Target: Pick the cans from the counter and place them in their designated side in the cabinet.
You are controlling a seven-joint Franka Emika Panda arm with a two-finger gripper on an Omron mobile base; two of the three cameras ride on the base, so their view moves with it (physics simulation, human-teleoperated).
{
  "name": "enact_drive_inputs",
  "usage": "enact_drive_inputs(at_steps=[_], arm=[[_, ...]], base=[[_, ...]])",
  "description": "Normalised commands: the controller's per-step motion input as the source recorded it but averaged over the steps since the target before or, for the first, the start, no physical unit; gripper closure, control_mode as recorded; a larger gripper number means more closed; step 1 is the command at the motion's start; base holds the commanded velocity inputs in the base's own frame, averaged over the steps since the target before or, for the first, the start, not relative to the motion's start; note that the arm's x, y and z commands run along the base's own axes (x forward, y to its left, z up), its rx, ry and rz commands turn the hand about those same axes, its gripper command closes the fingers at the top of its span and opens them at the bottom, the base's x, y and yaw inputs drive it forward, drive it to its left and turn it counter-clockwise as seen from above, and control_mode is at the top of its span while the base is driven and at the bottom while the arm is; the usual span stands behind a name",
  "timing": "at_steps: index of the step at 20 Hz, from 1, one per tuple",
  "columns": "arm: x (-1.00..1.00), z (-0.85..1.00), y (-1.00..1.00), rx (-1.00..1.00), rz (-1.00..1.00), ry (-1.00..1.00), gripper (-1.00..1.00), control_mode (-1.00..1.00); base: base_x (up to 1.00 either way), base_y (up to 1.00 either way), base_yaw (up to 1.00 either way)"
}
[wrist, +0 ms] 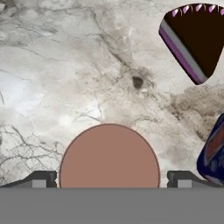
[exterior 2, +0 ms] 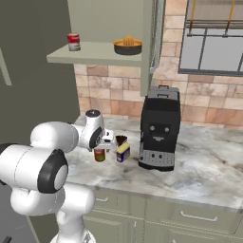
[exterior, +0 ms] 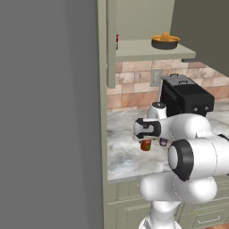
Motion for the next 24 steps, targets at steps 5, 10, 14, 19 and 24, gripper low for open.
enact_drive_inputs(at_steps=[5, 10, 14, 19, 24], arm=[[0.06, -0.15, 0.00, 0.00, 0.00, 0.00, -1.00, -1.00], [0.01, -0.09, 0.00, 0.00, 0.00, 0.00, 1.00, -1.00], [0.00, -0.01, -0.03, 0.00, 0.00, 0.00, 1.00, -1.00], [0.00, 0.08, -0.04, 0.00, 0.00, -0.03, 1.00, -1.00], [-0.02, 0.28, -0.03, 0.00, 0.00, -0.09, 1.00, -1.00]], base=[[0.00, 0.00, 0.00], [0.00, 0.00, 0.00], [0.00, 0.00, 0.00], [0.00, 0.00, 0.00], [0.00, 0.00, 0.00]])
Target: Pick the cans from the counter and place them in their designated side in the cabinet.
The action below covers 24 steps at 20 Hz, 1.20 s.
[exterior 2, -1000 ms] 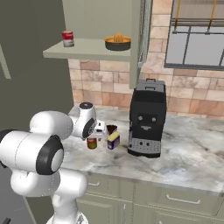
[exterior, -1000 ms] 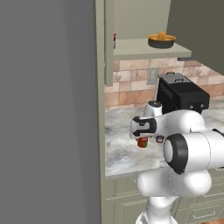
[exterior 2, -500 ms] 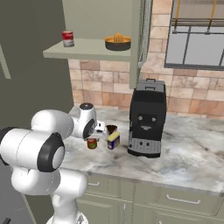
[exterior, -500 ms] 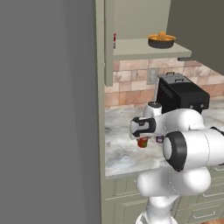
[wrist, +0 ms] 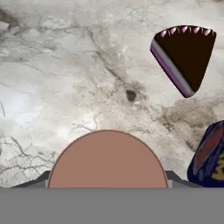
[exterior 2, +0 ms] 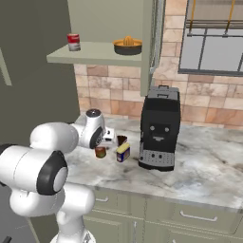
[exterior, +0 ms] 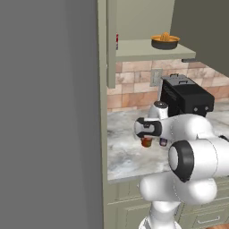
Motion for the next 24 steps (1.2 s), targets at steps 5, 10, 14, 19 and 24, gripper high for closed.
enact_drive_inputs(at_steps=[5, 10, 14, 19, 24], arm=[[-0.12, 0.34, -0.03, 0.00, 0.00, -0.17, 1.00, -1.00], [-0.11, 0.37, -0.03, 0.00, 0.00, -0.19, 1.00, -1.00], [-0.12, 0.37, 0.00, 0.00, 0.00, -0.18, 1.00, -1.00], [-0.05, 0.40, 0.00, 0.00, 0.00, -0.14, 1.00, -1.00], [-0.06, 0.39, 0.00, 0.00, 0.00, -0.11, 1.00, -1.00]], base=[[0.00, 0.00, 0.00], [0.00, 0.00, 0.00], [0.00, 0.00, 0.00], [0.00, 0.00, 0.00], [0.00, 0.00, 0.00]])
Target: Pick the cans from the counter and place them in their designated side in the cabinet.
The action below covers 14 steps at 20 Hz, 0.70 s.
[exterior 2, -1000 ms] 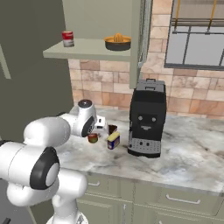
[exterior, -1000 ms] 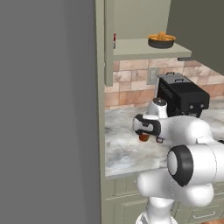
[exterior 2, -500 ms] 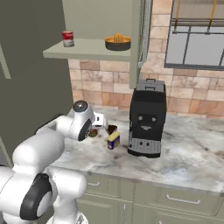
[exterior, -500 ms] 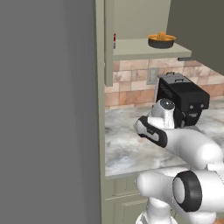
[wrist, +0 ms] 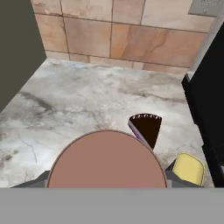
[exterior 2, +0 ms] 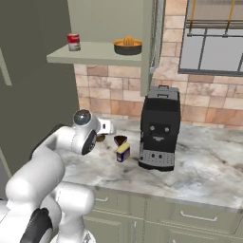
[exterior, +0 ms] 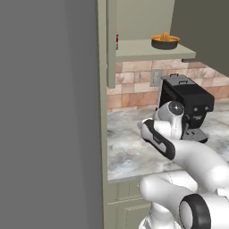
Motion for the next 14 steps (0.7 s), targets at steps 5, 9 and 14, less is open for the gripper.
enact_drive_inputs(at_steps=[5, 9, 14], arm=[[-0.12, 0.37, -0.01, 0.00, 0.00, -0.04, 1.00, -1.00], [-0.20, 0.34, -0.01, 0.00, 0.00, 0.00, 1.00, -1.00], [-0.30, 0.33, -0.01, 0.00, 0.00, -0.01, 1.00, -1.00]], base=[[0.00, 0.00, 0.00], [0.00, 0.00, 0.00], [0.00, 0.00, 0.00]])
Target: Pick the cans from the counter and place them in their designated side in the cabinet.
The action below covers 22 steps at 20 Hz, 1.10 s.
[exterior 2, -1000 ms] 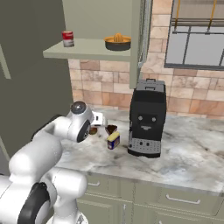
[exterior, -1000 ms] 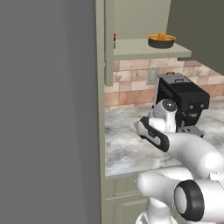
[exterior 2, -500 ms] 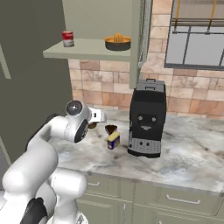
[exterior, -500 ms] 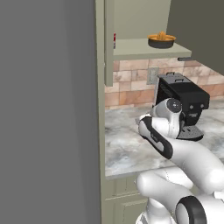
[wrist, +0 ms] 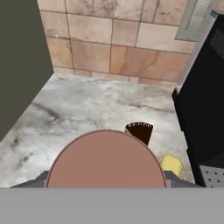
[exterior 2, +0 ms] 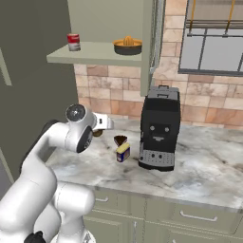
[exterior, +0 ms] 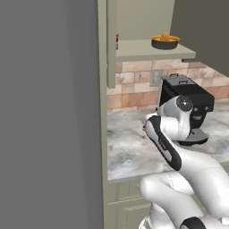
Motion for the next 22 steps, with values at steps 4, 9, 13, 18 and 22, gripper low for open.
enact_drive_inputs(at_steps=[4, 9, 13, 18, 22], arm=[[-0.37, 0.29, 0.00, 0.00, 0.00, -0.03, 1.00, -1.00], [-0.34, 0.31, 0.00, 0.00, 0.00, -0.04, 1.00, -1.00], [-0.29, 0.38, 0.00, 0.00, 0.00, -0.06, 1.00, -1.00], [-0.28, 0.39, 0.00, 0.00, 0.00, -0.08, 1.00, -1.00], [-0.29, 0.40, 0.00, 0.00, 0.00, -0.03, 1.00, -1.00]], base=[[0.00, 0.00, 0.00], [0.00, 0.00, 0.00], [0.00, 0.00, 0.00], [0.00, 0.00, 0.00], [0.00, 0.00, 0.00]])
